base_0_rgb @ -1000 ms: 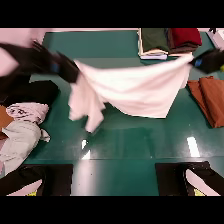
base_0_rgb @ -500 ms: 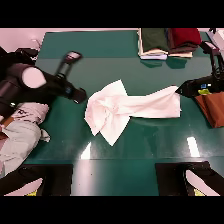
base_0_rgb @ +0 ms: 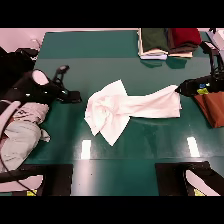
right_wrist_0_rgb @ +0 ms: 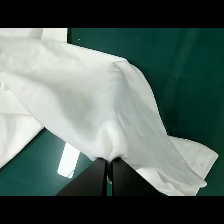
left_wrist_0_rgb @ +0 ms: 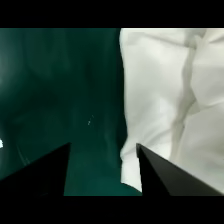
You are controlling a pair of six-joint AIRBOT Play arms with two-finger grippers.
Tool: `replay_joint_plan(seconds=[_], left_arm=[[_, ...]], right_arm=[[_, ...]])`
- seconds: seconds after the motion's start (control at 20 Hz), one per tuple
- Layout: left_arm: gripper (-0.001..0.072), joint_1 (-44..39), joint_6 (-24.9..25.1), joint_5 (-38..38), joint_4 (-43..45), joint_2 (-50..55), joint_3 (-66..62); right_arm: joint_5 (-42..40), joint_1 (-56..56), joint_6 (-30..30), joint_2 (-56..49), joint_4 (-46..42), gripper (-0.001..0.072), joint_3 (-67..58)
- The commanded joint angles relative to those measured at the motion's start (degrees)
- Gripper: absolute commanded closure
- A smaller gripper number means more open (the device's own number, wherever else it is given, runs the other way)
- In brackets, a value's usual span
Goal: Fold the shirts.
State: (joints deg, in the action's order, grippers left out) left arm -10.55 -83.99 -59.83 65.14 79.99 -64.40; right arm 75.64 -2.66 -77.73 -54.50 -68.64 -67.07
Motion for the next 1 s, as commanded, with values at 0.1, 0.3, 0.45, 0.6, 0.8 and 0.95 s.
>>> replay_joint_plan(seconds=[0.1,0.3,0.45,0.6,0.8,0.95], left_arm=[[0.0209,-4.94,1.49,6.56,-6.88,8.04,1.14],[0.0590,-6.19,1.51,6.88,-7.30,7.96,1.01],[0.0683,-3.80,1.70,2.25,-6.86,4.92,-3.89],[0.0684,1.11,3.10,0.52,-5.35,-6.78,-14.84],[0.0684,3.69,3.02,0.87,3.72,-23.43,-31.76],[0.0684,3.69,3.02,0.94,5.44,-31.50,-39.98]], right_arm=[[-0.46,0.02,-0.74,-0.04,0.07,0.0697,0.02],[-0.90,0.02,-0.76,-0.02,0.09,0.0697,0.00],[-1.79,0.00,-0.72,0.02,0.02,0.0697,-3.28],[-0.37,0.00,-0.72,0.02,0.02,0.0697,-13.73],[3.82,-0.04,-0.72,1.16,-0.15,0.0696,-27.98],[4.31,-0.04,-0.90,4.13,-0.59,0.0697,-33.73]])
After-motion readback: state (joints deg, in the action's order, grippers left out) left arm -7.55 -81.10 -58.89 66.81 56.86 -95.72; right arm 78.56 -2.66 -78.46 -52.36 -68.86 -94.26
